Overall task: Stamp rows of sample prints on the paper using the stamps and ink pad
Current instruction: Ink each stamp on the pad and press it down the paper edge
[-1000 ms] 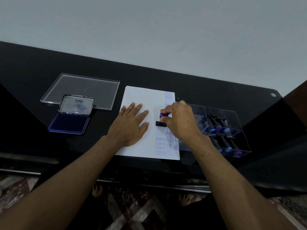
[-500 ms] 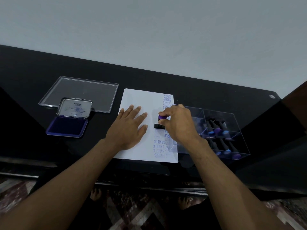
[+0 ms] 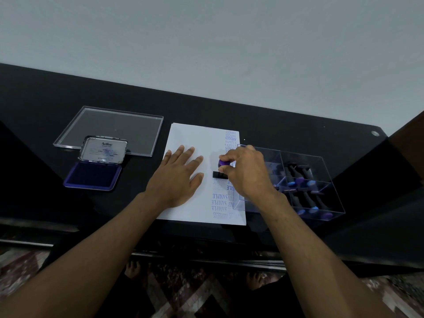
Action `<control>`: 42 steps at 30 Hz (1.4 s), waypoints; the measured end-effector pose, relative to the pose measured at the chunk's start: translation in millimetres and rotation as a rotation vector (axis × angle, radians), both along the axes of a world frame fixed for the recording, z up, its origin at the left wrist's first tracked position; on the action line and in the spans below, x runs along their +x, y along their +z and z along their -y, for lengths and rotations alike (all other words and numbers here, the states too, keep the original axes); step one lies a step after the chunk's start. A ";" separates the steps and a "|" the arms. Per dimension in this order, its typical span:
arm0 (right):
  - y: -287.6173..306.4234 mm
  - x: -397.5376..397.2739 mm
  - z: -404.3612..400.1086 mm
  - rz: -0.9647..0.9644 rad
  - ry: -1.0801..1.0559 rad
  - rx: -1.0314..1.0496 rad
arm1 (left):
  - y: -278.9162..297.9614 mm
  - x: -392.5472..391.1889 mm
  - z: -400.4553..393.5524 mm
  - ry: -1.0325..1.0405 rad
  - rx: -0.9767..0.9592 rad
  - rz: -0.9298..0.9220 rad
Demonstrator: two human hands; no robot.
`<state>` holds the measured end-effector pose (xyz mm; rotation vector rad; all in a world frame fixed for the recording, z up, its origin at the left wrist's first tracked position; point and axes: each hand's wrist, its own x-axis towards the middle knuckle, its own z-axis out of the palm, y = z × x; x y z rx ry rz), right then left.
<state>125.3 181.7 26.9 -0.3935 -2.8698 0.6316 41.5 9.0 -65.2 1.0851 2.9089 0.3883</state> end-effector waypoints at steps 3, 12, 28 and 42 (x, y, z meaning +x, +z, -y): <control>-0.4 0.1 -0.1 0.003 -0.002 -0.003 | 0.0 -0.2 -0.4 -0.001 -0.004 0.001; 0.5 1.8 1.0 -0.010 0.003 -0.007 | -1.4 -0.9 0.2 -0.004 -0.004 -0.011; -6.9 5.0 -6.6 -0.144 -0.063 -0.155 | -2.1 -0.7 0.2 -0.004 -0.003 -0.013; -11.7 7.9 -15.2 -0.418 -0.424 -0.853 | -3.5 -0.5 1.2 -0.001 0.005 -0.024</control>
